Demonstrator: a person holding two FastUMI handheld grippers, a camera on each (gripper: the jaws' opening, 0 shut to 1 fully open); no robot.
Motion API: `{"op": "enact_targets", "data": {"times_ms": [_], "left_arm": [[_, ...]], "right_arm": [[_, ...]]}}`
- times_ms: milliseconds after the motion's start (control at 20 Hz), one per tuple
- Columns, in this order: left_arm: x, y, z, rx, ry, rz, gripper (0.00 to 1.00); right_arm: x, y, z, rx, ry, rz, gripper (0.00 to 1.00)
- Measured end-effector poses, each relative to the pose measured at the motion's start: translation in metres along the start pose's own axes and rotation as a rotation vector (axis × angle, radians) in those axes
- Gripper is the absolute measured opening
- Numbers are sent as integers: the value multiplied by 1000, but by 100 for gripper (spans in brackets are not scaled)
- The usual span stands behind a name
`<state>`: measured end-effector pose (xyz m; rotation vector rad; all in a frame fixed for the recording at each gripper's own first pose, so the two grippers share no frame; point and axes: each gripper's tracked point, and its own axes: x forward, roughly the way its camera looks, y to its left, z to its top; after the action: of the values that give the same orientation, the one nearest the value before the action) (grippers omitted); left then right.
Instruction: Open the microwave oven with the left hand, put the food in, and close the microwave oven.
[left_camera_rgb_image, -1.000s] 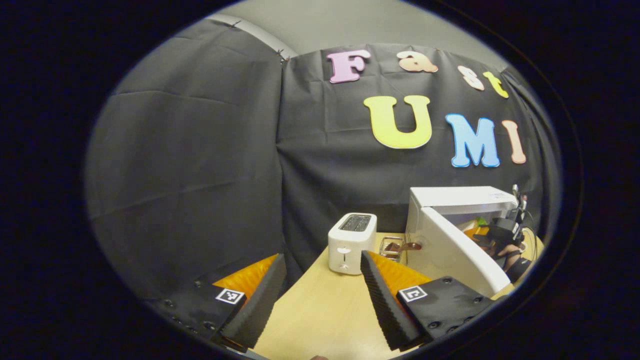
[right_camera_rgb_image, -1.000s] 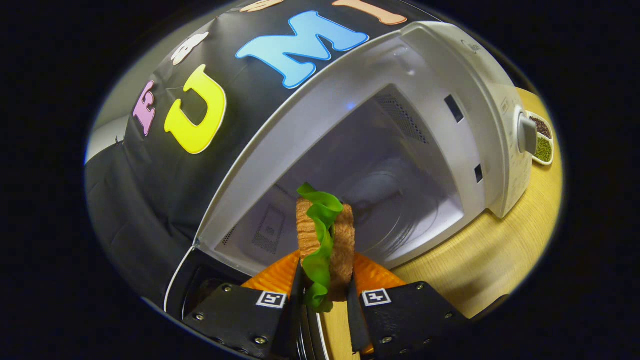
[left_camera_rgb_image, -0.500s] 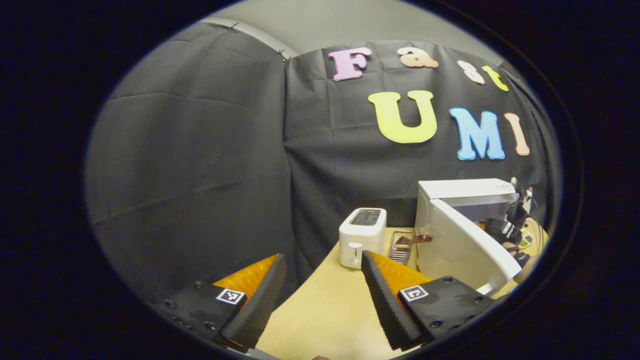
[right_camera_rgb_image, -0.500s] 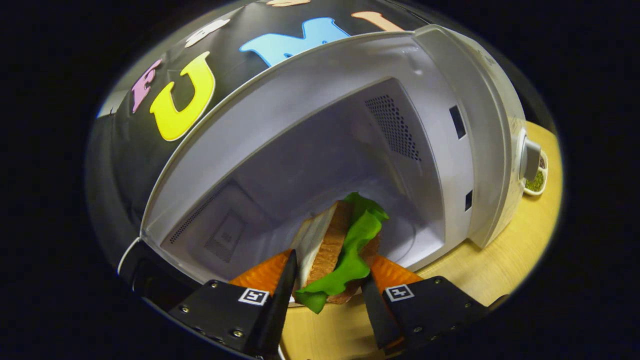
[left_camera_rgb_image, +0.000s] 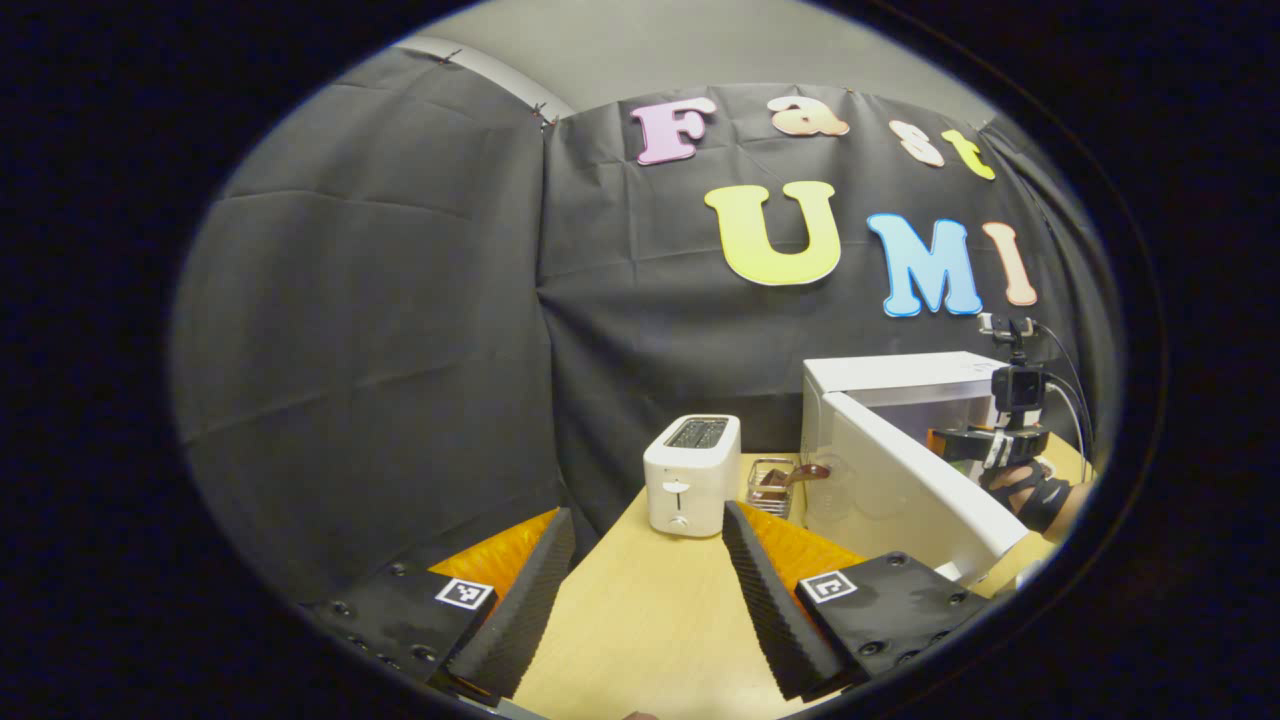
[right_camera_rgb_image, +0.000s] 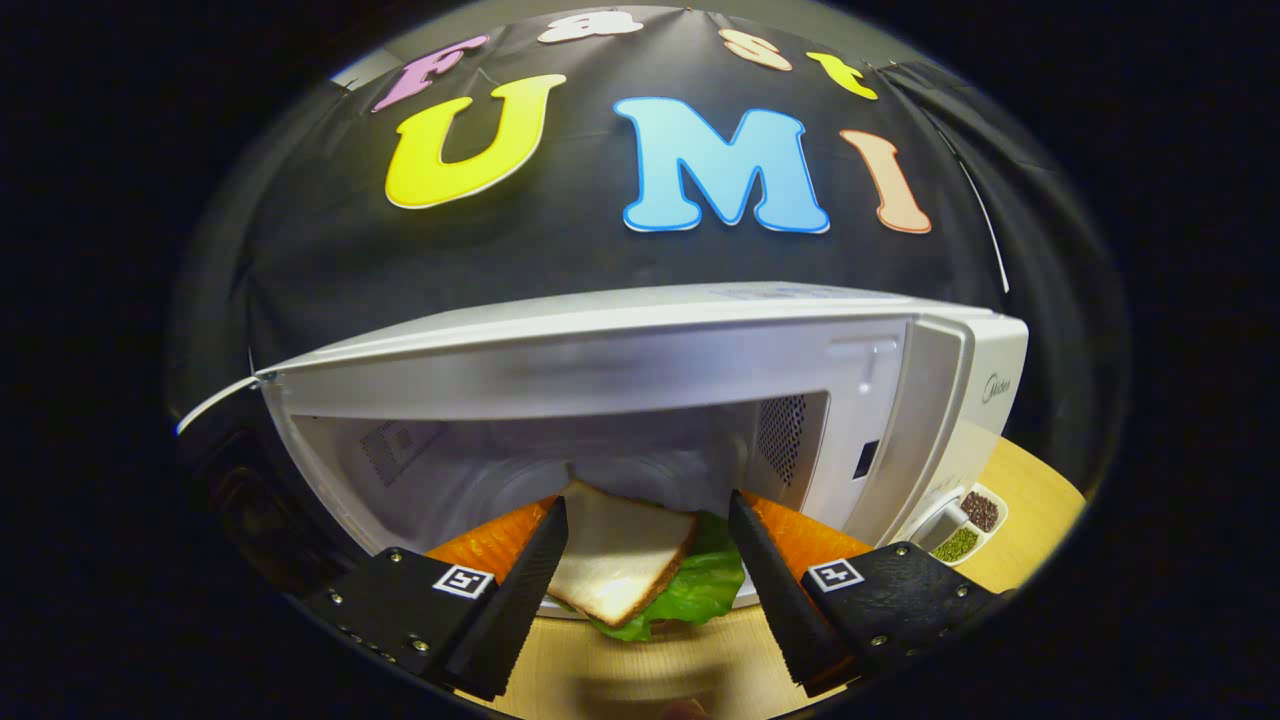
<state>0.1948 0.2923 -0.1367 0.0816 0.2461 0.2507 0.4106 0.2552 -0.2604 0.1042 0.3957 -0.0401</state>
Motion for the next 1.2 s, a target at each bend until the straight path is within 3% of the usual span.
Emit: {"op": "enact_targets", "data": {"times_ms": [500,650,900,1100,1200], "left_arm": [[-3,-33,-17,-43,-7,-65,99],[-5,-40,-28,-47,17,-70,92],[-14,-58,-47,-65,61,-105,71],[-11,-70,-71,-64,115,-104,31],[-17,-88,-78,-76,134,-151,10]], "right_arm": [[-143,-40,76,15,-146,79,98],[-187,-62,92,-1,-187,90,98],[-249,-91,105,-24,-233,109,98],[-278,-115,111,-77,-268,95,98],[-289,-125,116,-72,-284,87,98]]}}
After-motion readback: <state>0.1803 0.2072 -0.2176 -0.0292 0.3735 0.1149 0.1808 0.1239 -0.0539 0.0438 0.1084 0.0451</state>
